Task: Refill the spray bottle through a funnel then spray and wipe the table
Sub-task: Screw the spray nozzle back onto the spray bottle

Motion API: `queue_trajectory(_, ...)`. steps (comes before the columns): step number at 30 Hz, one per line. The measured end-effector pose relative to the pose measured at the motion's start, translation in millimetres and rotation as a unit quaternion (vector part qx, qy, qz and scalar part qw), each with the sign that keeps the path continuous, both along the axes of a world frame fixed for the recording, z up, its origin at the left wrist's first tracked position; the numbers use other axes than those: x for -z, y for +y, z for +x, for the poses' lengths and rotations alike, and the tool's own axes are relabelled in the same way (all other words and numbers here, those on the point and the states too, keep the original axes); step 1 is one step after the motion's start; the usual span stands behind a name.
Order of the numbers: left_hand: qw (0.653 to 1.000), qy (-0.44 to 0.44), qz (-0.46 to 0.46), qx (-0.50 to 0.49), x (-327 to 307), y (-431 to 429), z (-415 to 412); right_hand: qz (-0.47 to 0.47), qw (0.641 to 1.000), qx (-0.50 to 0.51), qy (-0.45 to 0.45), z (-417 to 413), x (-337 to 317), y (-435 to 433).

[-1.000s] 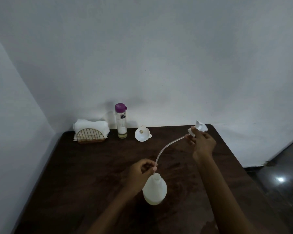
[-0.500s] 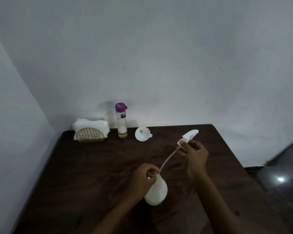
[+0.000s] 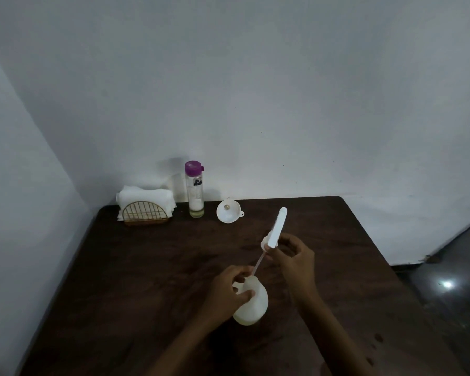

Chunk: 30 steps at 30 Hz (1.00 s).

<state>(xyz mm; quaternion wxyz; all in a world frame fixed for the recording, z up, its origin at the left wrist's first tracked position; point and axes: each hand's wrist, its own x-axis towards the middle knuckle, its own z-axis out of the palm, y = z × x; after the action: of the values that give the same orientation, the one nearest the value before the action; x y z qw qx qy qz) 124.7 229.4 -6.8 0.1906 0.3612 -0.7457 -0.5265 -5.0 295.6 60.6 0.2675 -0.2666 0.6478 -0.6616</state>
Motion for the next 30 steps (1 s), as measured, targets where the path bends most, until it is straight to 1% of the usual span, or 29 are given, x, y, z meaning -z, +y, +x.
queue_trajectory(7, 1.0, -0.011, -0.002, -0.027, -0.9, -1.1, -0.7, 0.056, 0.991, -0.071, 0.093, 12.4, 30.7, 5.6)
queue_trajectory(19, 0.999, 0.013, -0.018, -0.042, 0.5, 3.2, 3.6, 0.104, 0.977, -0.054, 0.179, 25.9, 55.7, 16.8)
queue_trajectory(21, 0.998, 0.043, 0.008, -0.049, 0.8, 4.3, 6.3, 0.106, 0.978, -0.037, 0.175, 27.8, 61.1, 18.1)
queue_trajectory(25, 0.983, 0.12, 0.075, -0.12, -6.6, 6.7, 8.0, 0.101, 0.975, -0.029, 0.196, 31.6, 69.3, 19.5)
queue_trajectory(26, 0.982, 0.125, 0.089, -0.113, -11.2, 7.2, 7.0, 0.097, 0.974, -0.026, 0.2, 33.0, 70.8, 20.1)
queue_trajectory(28, 0.986, 0.113, 0.102, -0.063, -17.6, 7.6, 4.3, 0.092, 0.976, -0.016, 0.196, 33.9, 73.3, 20.4)
queue_trajectory(30, 0.995, 0.074, 0.062, -0.022, -18.7, 8.4, 2.1, 0.09, 0.978, -0.016, 0.189, 33.2, 75.5, 20.7)
